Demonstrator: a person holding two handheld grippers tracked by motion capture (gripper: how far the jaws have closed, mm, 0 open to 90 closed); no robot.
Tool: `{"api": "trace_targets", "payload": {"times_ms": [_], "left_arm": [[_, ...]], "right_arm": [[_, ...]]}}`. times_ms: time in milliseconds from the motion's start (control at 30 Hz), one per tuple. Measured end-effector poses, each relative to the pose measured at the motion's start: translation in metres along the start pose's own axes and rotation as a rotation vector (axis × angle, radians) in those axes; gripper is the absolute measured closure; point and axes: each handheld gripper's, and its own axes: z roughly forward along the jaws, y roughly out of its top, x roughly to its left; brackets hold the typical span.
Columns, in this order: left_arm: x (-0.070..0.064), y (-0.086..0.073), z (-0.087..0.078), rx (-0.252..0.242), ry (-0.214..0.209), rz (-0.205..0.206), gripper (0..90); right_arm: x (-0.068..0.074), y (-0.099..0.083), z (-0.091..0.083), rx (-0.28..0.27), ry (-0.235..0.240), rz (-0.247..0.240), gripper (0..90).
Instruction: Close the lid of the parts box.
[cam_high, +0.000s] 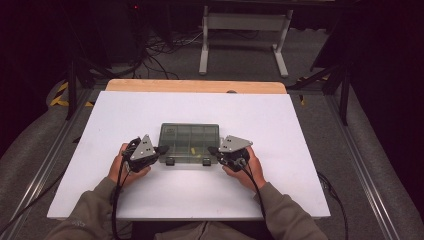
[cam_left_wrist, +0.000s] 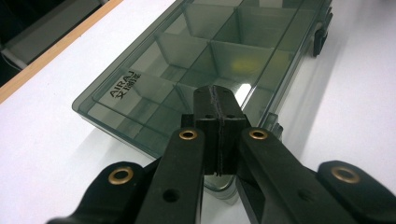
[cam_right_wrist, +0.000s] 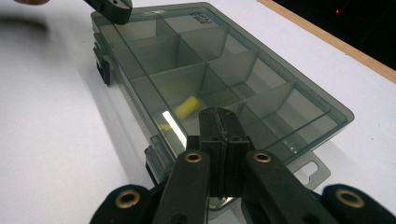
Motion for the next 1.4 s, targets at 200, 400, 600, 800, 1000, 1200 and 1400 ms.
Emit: {"api": "trace_targets", "payload": {"times_ms": [200,400,600,800,1000,1200,1400], "left_arm": [[0.0022,-0.0043,0.0003,-0.026,-0.005,-0.03,89.6],[0.0022,-0.0047,-0.0001,-0.027,-0.001,-0.026,89.5],[0.0024,-0.0046,-0.0011,-0.028,0.009,-0.021,88.9],[0.0028,-0.0035,-0.0031,-0.03,0.02,-0.005,88.9],[0.003,-0.0038,-0.0043,-0.037,0.025,-0.011,87.9],[0.0023,-0.0035,-0.0064,-0.049,0.031,-0.013,84.9],[0.0022,-0.0036,-0.0075,-0.059,0.039,-0.013,78.7]], "right_arm": [[0.0,-0.0024,0.0001,-0.016,0.002,0.021,90.0],[0.0004,-0.0032,0.0001,-0.022,-0.001,0.018,90.0],[0.0009,-0.0025,-0.0009,-0.018,-0.007,0.012,89.0],[0.0002,-0.002,-0.002,-0.018,-0.011,0.002,88.5],[-0.0006,-0.0011,-0.0042,-0.034,-0.019,0.008,87.1],[-0.0014,-0.0002,-0.0069,-0.055,-0.023,0.013,84.4],[-0.002,0.0001,-0.0075,-0.067,-0.019,0.025,78.3]]}}
